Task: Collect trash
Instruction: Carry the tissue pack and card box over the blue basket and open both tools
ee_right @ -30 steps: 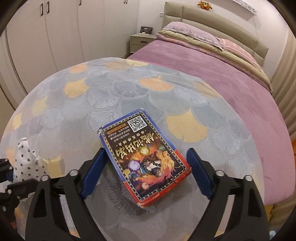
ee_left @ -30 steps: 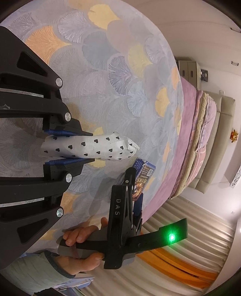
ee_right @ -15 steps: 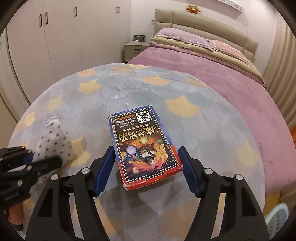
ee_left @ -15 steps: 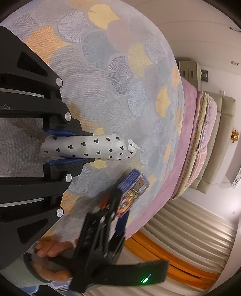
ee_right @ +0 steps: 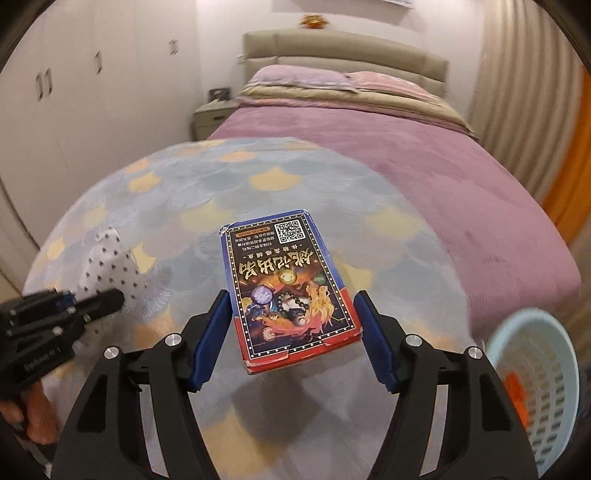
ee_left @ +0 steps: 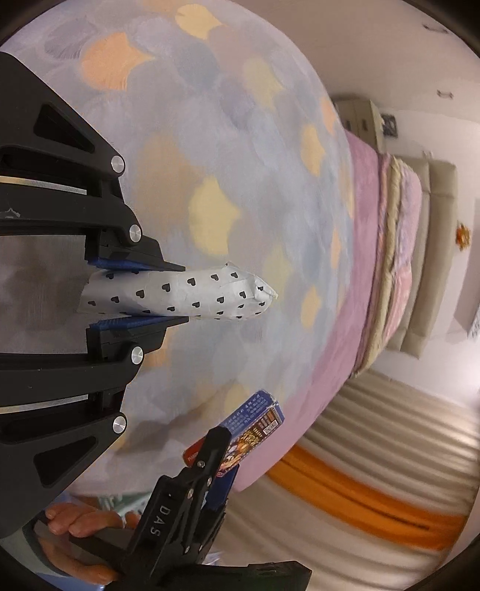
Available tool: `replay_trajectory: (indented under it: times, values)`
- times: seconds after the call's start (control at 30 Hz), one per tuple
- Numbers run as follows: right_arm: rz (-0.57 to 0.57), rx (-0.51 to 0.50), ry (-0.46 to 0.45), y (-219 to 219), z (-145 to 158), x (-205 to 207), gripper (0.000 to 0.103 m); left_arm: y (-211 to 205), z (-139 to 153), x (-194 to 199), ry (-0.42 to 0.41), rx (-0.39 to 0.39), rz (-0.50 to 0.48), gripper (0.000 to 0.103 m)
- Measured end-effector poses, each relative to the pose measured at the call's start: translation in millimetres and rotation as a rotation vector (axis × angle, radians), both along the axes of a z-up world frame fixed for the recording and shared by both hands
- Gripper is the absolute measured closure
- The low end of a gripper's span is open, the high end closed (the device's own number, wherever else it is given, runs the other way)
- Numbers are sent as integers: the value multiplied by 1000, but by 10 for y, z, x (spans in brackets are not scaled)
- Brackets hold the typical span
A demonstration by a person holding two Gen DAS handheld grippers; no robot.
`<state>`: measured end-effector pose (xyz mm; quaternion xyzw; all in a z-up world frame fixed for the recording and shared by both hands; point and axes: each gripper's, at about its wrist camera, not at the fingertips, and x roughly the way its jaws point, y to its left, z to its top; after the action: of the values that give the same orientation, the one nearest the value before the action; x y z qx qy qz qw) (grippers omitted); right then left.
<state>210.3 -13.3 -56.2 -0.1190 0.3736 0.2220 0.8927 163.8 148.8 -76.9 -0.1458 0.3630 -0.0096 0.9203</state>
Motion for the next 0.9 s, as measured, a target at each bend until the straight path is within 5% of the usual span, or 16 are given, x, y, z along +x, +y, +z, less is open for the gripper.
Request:
replay_trajectory:
  times: [0.43, 0.9]
  values:
    - [-289, 33, -120, -1231, 466, -179, 39, -1112, 537, 233, -120, 36, -205, 85]
    - [-506, 85, -56, -2395, 364, -73, 39, -2228, 335, 743, -56, 24, -406, 85]
